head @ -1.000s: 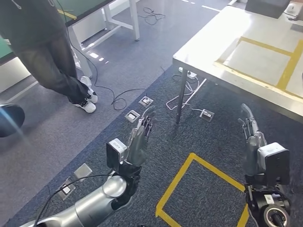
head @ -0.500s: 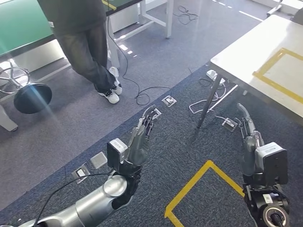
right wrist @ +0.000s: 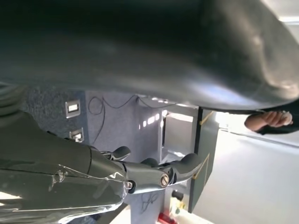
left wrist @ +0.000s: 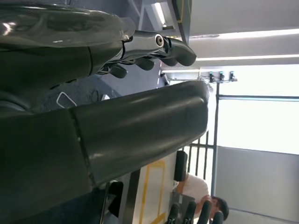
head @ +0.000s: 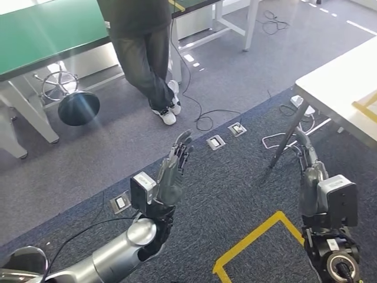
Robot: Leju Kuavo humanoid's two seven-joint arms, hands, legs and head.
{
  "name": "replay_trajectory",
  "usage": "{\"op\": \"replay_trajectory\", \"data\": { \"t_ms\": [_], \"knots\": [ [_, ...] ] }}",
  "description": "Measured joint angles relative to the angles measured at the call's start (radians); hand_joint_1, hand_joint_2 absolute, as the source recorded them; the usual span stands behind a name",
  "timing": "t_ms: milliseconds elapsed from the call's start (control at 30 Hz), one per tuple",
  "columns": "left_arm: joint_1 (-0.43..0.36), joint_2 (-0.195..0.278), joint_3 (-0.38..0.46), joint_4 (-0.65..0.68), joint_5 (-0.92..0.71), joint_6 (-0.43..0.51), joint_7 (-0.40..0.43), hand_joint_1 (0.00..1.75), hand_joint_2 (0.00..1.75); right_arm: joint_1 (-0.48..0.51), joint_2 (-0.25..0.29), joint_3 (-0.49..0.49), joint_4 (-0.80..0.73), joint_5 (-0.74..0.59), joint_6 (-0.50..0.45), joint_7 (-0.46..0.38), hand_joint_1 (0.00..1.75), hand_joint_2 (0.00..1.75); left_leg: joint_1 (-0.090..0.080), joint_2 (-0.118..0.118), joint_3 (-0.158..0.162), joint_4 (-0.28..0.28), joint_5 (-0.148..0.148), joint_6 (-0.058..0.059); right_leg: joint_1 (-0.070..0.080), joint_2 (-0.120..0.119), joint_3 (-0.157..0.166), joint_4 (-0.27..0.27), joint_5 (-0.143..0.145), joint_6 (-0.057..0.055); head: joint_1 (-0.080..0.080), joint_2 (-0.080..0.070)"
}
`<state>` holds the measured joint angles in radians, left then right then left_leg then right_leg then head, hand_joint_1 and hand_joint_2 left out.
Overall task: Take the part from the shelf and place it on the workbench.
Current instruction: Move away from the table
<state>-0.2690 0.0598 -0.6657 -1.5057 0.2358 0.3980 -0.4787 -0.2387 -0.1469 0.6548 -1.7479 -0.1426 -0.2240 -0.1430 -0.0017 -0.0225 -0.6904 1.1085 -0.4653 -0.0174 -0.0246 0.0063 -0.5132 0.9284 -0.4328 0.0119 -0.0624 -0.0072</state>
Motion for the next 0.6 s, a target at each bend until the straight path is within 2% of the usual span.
{"op": "replay_trajectory", "data": {
  "t_ms": [33, 67, 100, 133, 167, 200, 233, 267, 300, 367, 400, 433, 467, 500, 533, 567, 600],
  "knots": [
    [0.001, 0.000, 0.000, 0.000, 0.001, 0.000, 0.000, 0.00, 0.00, 0.001, 0.000, 0.000, 0.001, -0.001, 0.000, -0.001, 0.00, 0.00, 0.004, 0.010, -0.035, 0.073, -0.031, -0.005, 0.001, -0.015, -0.002, 0.000, 0.000, -0.001, -0.002, 0.000],
    [0.001, 0.000, 0.000, 0.000, 0.001, 0.000, 0.000, 0.00, 0.00, 0.003, 0.000, 0.001, 0.002, -0.001, 0.000, -0.001, 0.00, 0.00, 0.007, 0.014, -0.060, 0.126, -0.049, -0.009, 0.002, -0.030, -0.003, 0.001, 0.000, 0.000, -0.004, 0.000],
    [0.002, 0.001, 0.000, 0.000, 0.002, 0.000, 0.000, 0.00, 0.00, 0.005, 0.000, 0.001, 0.003, -0.001, 0.000, -0.002, 0.00, 0.00, 0.010, 0.016, -0.067, 0.143, -0.047, -0.012, 0.001, -0.046, -0.004, 0.001, -0.001, 0.000, -0.006, 0.000],
    [0.002, 0.002, 0.000, 0.000, 0.003, 0.001, 0.000, 0.00, 0.00, 0.006, 0.000, 0.002, 0.004, -0.001, 0.000, -0.002, 0.00, 0.00, 0.012, 0.020, -0.050, 0.114, -0.025, -0.015, 0.001, -0.060, -0.004, 0.002, -0.002, 0.002, -0.007, 0.000],
    [0.002, 0.002, 0.000, 0.000, 0.004, 0.001, 0.000, 0.00, 0.00, 0.006, 0.000, 0.002, 0.005, -0.001, 0.000, -0.003, 0.00, 0.00, 0.013, 0.032, -0.011, 0.047, 0.008, -0.016, 0.000, -0.073, -0.002, 0.003, -0.004, 0.004, -0.008, 0.000],
    [0.001, 0.003, 0.000, 0.000, 0.005, 0.001, 0.000, 0.00, 0.00, 0.006, 0.000, 0.002, 0.005, -0.001, 0.000, -0.003, 0.00, 0.00, 0.011, 0.057, 0.033, -0.034, 0.035, -0.015, 0.002, -0.085, -0.001, 0.004, -0.007, 0.008, -0.010, 0.000],
    [0.001, 0.003, 0.000, 0.000, 0.005, 0.001, 0.000, 0.00, 0.00, 0.006, 0.000, 0.003, 0.005, -0.001, 0.000, -0.004, 0.00, 0.00, 0.009, 0.075, 0.068, -0.101, 0.055, -0.009, 0.004, -0.094, 0.001, 0.005, -0.010, 0.014, -0.012, 0.000],
    [0.000, 0.003, 0.000, 0.000, 0.005, 0.001, 0.000, 0.00, 0.00, 0.005, 0.000, 0.003, 0.005, -0.001, 0.000, -0.004, 0.00, 0.00, 0.006, 0.088, 0.089, -0.141, 0.063, -0.001, 0.007, -0.102, 0.002, 0.006, -0.013, 0.019, -0.011, 0.000],
    [0.000, 0.003, 0.000, 0.000, 0.005, 0.002, 0.000, 0.00, 0.00, 0.005, 0.000, 0.003, 0.005, -0.001, 0.000, -0.005, 0.00, 0.00, 0.002, 0.090, 0.095, -0.155, 0.062, 0.009, 0.010, -0.110, 0.004, 0.006, -0.015, 0.024, -0.008, 0.000],
    [0.001, 0.003, 0.000, 0.000, 0.005, 0.002, 0.000, 0.00, 0.00, 0.004, 0.000, 0.004, 0.004, -0.001, 0.000, -0.005, 0.00, 0.00, 0.001, 0.064, 0.094, -0.156, 0.063, 0.028, 0.009, -0.125, 0.009, 0.005, -0.020, 0.035, -0.002, 0.000],
    [0.001, 0.003, 0.000, 0.000, 0.005, 0.002, 0.000, 0.00, 0.00, 0.004, 0.000, 0.004, 0.004, -0.001, 0.000, -0.006, 0.00, 0.00, 0.002, 0.053, 0.096, -0.158, 0.064, 0.035, 0.006, -0.117, 0.008, 0.013, -0.029, 0.040, 0.001, 0.000],
    [0.000, 0.003, 0.000, -0.001, 0.005, 0.002, -0.001, 0.00, 0.00, 0.003, 0.000, 0.004, 0.004, -0.001, 0.000, -0.006, 0.00, 0.00, 0.004, 0.042, 0.098, -0.161, 0.066, 0.042, 0.003, -0.098, -0.001, 0.039, -0.048, 0.045, 0.004, 0.000],
    [-0.001, 0.002, 0.000, -0.001, 0.005, 0.002, -0.001, 0.00, 0.00, 0.004, 0.000, 0.004, 0.005, -0.001, 0.000, -0.006, 0.00, 0.00, 0.006, 0.031, 0.101, -0.163, 0.067, 0.047, 0.002, -0.071, -0.022, 0.088, -0.077, 0.047, 0.009, 0.000],
    [-0.001, 0.002, 0.000, -0.001, 0.005, 0.003, -0.001, 0.00, 0.00, 0.005, 0.000, 0.004, 0.005, -0.001, -0.001, -0.006, 0.00, 0.00, 0.006, 0.021, 0.101, -0.163, 0.068, 0.051, 0.002, -0.042, -0.053, 0.158, -0.111, 0.047, 0.013, 0.000],
    [0.000, 0.001, 0.000, 0.000, 0.005, 0.003, -0.001, 0.00, 0.00, 0.006, 0.000, 0.004, 0.005, -0.002, -0.001, -0.007, 0.00, 0.00, 0.005, 0.008, 0.101, -0.163, 0.068, 0.053, 0.004, -0.025, -0.091, 0.236, -0.142, 0.047, 0.016, 0.000],
    [0.001, 0.001, 0.000, 0.000, 0.005, 0.003, -0.001, 0.00, 0.00, 0.008, 0.000, 0.004, 0.005, -0.003, -0.001, -0.007, 0.00, 0.00, 0.003, -0.006, 0.101, -0.162, 0.068, 0.054, 0.005, -0.017, -0.123, 0.298, -0.159, 0.046, 0.018, 0.000],
    [0.001, 0.001, 0.000, 0.000, 0.005, 0.003, -0.001, 0.00, 0.00, 0.010, 0.000, 0.005, 0.005, -0.004, -0.001, -0.007, 0.00, 0.00, 0.001, -0.021, 0.101, -0.162, 0.068, 0.055, 0.006, -0.012, -0.141, 0.327, -0.158, 0.044, 0.018, 0.000]
  ]
}}
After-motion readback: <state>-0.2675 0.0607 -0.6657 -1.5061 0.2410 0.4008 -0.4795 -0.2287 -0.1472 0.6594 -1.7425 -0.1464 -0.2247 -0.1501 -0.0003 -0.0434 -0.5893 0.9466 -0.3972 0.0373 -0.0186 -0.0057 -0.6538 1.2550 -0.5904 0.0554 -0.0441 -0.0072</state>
